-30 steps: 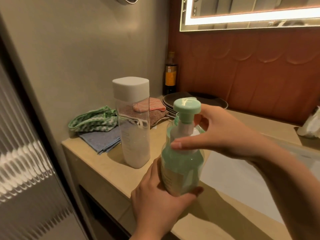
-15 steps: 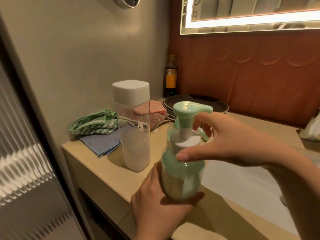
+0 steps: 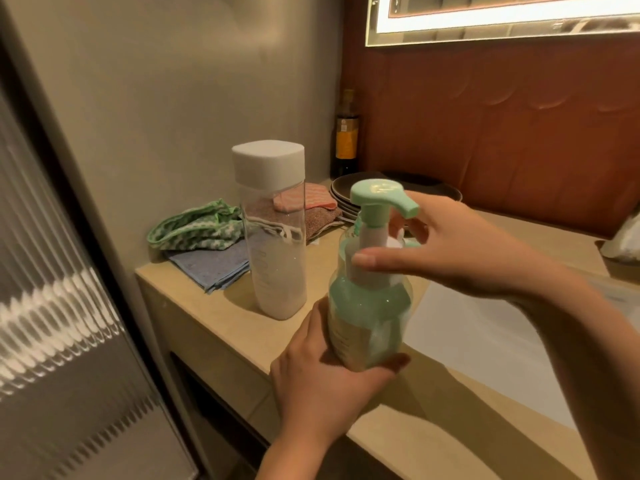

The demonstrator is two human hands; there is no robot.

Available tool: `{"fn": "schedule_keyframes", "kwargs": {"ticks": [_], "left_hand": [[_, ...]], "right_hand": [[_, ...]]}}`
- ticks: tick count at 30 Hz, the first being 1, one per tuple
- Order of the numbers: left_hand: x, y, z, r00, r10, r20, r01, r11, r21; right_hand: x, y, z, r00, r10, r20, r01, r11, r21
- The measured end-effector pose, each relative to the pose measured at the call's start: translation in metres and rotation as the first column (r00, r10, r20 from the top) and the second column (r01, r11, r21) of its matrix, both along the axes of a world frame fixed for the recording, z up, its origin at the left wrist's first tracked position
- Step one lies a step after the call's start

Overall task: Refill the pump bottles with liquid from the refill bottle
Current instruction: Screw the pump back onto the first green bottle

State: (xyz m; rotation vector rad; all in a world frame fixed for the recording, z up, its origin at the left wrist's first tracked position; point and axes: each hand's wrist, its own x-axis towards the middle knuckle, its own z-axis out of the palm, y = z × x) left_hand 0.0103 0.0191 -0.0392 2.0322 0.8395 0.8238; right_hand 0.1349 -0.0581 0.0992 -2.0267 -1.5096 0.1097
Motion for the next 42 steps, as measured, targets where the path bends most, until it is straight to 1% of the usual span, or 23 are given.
{"fn": "schedule_keyframes", "kwargs": {"ticks": [3, 5, 7, 9, 11, 13, 14, 15, 17, 18, 20, 23, 27, 30, 32, 35, 37, 42], "left_hand": [[0.000, 0.000, 0.001, 0.999, 0.006, -0.042, -0.003, 0.998, 0.069], [0.000, 0.000, 0.002, 0.999, 0.008, -0.051, -0.003, 0.996, 0.094], [0.000, 0.000, 0.001, 0.999, 0.002, -0.039, 0.002, 0.995, 0.098], [-0.001, 0.000, 0.001, 1.000, 0.001, -0.025, 0.002, 0.996, 0.088], [-0.001, -0.001, 0.002, 1.000, 0.004, -0.017, -0.003, 0.998, 0.069], [-0.001, -0.002, 0.003, 1.000, -0.001, -0.019, 0.002, 0.998, 0.063], [-0.001, -0.003, 0.003, 1.000, -0.001, -0.014, 0.002, 0.998, 0.067], [-0.001, -0.003, 0.003, 1.000, 0.002, -0.012, -0.001, 0.996, 0.084], [-0.001, -0.003, 0.004, 0.999, 0.000, -0.033, 0.004, 0.992, 0.126], [-0.001, -0.002, 0.004, 0.999, 0.001, -0.040, 0.005, 0.991, 0.137], [-0.001, -0.002, 0.003, 0.999, 0.003, -0.048, 0.004, 0.991, 0.135], [-0.001, -0.001, 0.003, 0.997, 0.010, -0.079, 0.000, 0.991, 0.131], [0.000, -0.001, 0.000, 0.997, 0.026, -0.069, -0.017, 0.992, 0.123], [0.000, -0.001, 0.001, 0.999, 0.013, -0.035, -0.009, 0.994, 0.108], [0.000, -0.002, 0.002, 1.000, 0.004, -0.020, -0.002, 0.995, 0.095], [0.000, -0.002, 0.002, 0.999, 0.011, -0.033, -0.007, 0.994, 0.113], [-0.001, -0.002, 0.004, 0.998, 0.015, -0.063, -0.006, 0.989, 0.146], [-0.002, -0.001, 0.003, 0.993, 0.003, -0.117, 0.016, 0.987, 0.160]], "right_hand": [[0.002, -0.007, 0.007, 0.976, 0.202, -0.075, -0.203, 0.979, -0.011], [0.005, -0.011, 0.007, 0.961, 0.249, -0.119, -0.255, 0.966, -0.038], [0.008, -0.010, 0.005, 0.959, 0.228, -0.169, -0.233, 0.972, -0.009], [0.006, -0.004, 0.001, 0.970, 0.167, -0.177, -0.163, 0.986, 0.040], [0.001, 0.001, -0.002, 0.991, 0.057, -0.125, -0.050, 0.997, 0.060], [-0.001, 0.004, -0.003, 0.999, -0.031, -0.038, 0.032, 0.999, 0.025], [-0.001, 0.003, -0.002, 1.000, -0.012, -0.026, 0.012, 1.000, -0.003], [0.000, 0.001, 0.000, 0.998, 0.049, -0.051, -0.050, 0.998, -0.026], [0.001, -0.004, 0.004, 0.973, 0.172, -0.154, -0.185, 0.979, -0.080], [0.002, -0.006, 0.005, 0.964, 0.194, -0.183, -0.215, 0.972, -0.099], [0.002, -0.007, 0.005, 0.965, 0.196, -0.176, -0.215, 0.972, -0.094], [0.000, -0.003, 0.004, 0.975, 0.161, -0.154, -0.168, 0.985, -0.035], [-0.004, 0.004, -0.001, 0.988, 0.034, -0.149, -0.032, 0.999, 0.017], [-0.005, 0.008, -0.005, 0.997, -0.016, -0.078, 0.017, 1.000, 0.018], [-0.008, 0.007, -0.003, 0.998, 0.004, -0.056, -0.003, 1.000, 0.014], [-0.014, 0.001, 0.006, 0.986, 0.111, -0.120, -0.112, 0.994, -0.002], [-0.013, -0.003, 0.009, 0.982, 0.142, -0.126, -0.142, 0.990, 0.008], [-0.005, -0.008, 0.009, 0.941, 0.219, -0.259, -0.212, 0.976, 0.054]]}}
